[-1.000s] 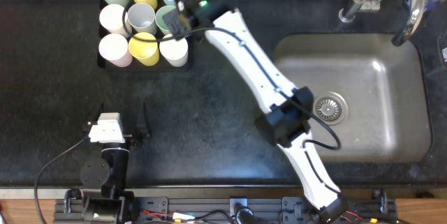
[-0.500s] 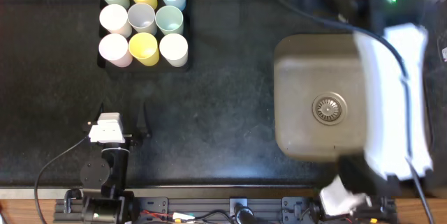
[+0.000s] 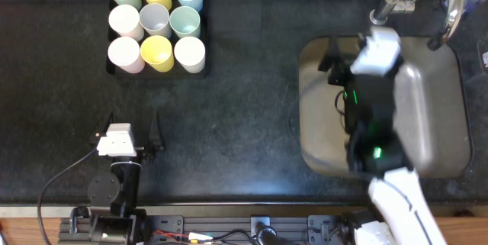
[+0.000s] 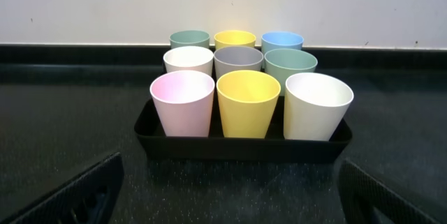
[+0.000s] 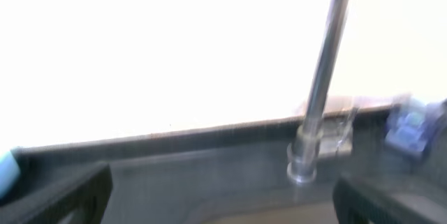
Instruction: Store Cups
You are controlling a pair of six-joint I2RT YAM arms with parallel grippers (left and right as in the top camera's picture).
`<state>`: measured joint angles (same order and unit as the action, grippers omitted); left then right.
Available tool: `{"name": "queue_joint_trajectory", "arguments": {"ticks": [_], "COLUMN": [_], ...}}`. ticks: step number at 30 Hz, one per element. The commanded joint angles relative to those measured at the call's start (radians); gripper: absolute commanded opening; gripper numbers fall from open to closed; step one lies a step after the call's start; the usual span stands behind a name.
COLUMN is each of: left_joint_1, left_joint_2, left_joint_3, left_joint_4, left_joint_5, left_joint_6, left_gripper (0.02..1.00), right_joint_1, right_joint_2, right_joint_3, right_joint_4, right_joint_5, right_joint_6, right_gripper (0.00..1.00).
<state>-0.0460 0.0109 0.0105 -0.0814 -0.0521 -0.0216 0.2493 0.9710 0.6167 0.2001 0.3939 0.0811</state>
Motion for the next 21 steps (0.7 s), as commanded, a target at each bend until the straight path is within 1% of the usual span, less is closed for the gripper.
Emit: {"name": "queue_joint_trajectory", "arguments": {"ticks": [1,3,10,16,21], "left_joint_1": [-0.002,-0.002,-0.002,-0.002,-0.002], "left_joint_2": [-0.008,-0.008,-0.008,-0.008,-0.008], "left_joint_3": [-0.003,-0.003,-0.003,-0.003,-0.003], "left_joint_4": [0.000,0.000,0.000,0.000,0.000], "left_joint_5": [0.006,0.006,0.006,0.006,0.006], "left_joint_6": [0.018,0.018,0.018,0.018,0.018], "left_gripper": [0.998,0.998,0.998,0.998,0.998], "right_joint_1": [-0.001,-0.001,-0.001,-0.002,-0.021], "right_joint_2": [-0.156,-0.193,-0.221,-0.241,-0.388], "right_joint_3": [-0.267,-0.351,-0.527,-0.570,-0.614], "right_joint_4": [0.359,0.412,0.409,0.402,0.327], "right_joint_5": [0.075,0.075,0.075,0.075,0.075], "right_joint_6": [-0.160,-0.160,-0.160,-0.160,-0.159], "right_gripper": [0.998,0.998,0.998,0.998,0.996]}}
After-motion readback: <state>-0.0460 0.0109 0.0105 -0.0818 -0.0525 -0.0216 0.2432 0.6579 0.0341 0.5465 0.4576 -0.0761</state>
